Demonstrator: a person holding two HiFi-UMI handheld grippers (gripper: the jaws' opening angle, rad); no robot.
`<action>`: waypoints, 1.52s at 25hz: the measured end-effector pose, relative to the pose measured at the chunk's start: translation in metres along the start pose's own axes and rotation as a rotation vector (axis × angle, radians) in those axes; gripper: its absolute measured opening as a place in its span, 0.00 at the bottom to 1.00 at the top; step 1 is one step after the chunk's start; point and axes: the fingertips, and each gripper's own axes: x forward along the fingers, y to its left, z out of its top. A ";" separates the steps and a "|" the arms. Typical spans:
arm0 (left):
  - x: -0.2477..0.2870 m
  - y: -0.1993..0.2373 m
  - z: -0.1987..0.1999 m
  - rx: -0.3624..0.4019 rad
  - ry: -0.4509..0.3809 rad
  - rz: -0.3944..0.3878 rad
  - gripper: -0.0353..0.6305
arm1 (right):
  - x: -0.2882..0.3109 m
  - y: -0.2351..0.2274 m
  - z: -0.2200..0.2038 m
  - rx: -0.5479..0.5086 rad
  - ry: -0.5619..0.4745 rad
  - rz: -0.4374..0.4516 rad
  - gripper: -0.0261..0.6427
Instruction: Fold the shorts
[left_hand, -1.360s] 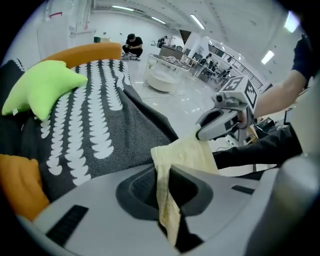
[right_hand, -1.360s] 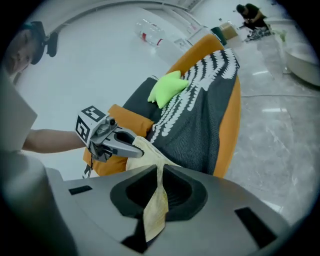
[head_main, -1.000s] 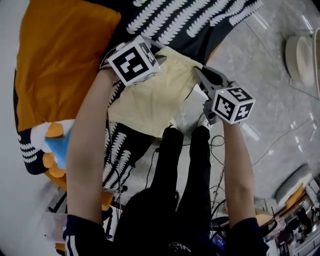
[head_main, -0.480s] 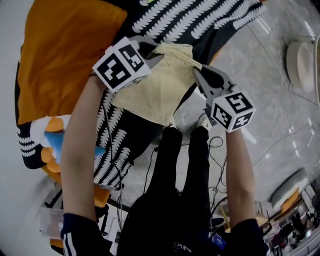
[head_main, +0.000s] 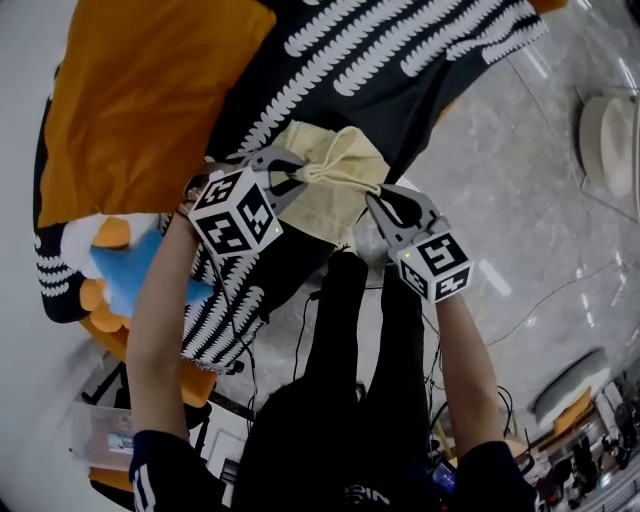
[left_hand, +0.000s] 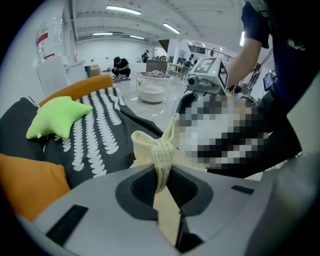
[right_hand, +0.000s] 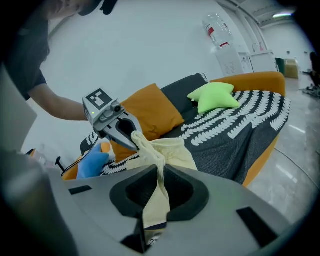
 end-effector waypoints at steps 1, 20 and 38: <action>-0.001 -0.004 -0.001 -0.005 -0.001 -0.009 0.12 | 0.000 -0.001 0.001 -0.018 0.008 -0.003 0.12; -0.003 -0.014 0.045 0.159 -0.065 -0.126 0.11 | 0.040 -0.055 0.017 -0.597 0.387 0.231 0.48; -0.021 0.019 0.015 -0.034 -0.112 0.055 0.11 | -0.006 0.023 0.016 -0.658 0.223 0.143 0.18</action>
